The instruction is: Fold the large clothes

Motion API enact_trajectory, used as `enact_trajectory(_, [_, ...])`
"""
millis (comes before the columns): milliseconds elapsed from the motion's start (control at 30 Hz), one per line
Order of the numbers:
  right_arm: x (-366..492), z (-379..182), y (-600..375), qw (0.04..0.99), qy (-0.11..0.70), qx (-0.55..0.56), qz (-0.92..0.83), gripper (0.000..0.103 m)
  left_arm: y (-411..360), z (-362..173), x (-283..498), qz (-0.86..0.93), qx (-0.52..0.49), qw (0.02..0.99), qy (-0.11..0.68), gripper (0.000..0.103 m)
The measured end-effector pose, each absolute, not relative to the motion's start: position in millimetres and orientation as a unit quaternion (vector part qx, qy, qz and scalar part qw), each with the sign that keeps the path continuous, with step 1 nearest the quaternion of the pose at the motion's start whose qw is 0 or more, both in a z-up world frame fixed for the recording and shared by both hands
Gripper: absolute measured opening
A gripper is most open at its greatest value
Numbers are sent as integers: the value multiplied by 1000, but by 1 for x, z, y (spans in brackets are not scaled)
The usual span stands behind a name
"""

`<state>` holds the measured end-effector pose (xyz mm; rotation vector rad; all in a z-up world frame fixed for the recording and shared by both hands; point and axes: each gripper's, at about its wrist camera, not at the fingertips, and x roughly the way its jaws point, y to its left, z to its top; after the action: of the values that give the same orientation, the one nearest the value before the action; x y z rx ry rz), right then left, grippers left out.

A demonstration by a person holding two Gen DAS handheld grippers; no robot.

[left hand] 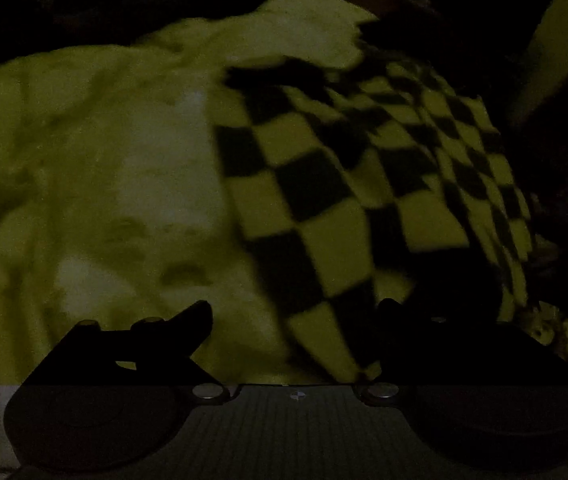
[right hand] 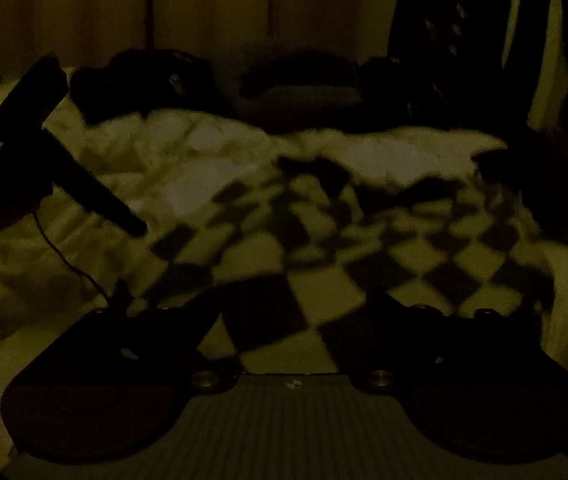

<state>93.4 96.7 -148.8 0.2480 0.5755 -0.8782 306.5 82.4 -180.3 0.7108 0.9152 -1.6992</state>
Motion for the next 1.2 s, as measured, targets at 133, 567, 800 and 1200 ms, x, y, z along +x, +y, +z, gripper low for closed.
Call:
enact_trajectory(133, [78, -156, 98, 861, 265, 150, -408, 82, 77, -203, 291, -713, 314, 477, 407, 103])
enact_trajectory(567, [140, -189, 108, 858, 353, 26, -372, 22, 72, -207, 289, -717, 236, 524, 395, 70])
enact_trajectory(800, [66, -107, 66, 852, 205, 167, -453, 9, 47, -159, 352, -688, 146, 642, 305, 67])
enact_trajectory(1200, [-94, -9, -75, 696, 144, 111, -694, 9, -27, -111, 454, -560, 110, 773, 277, 70])
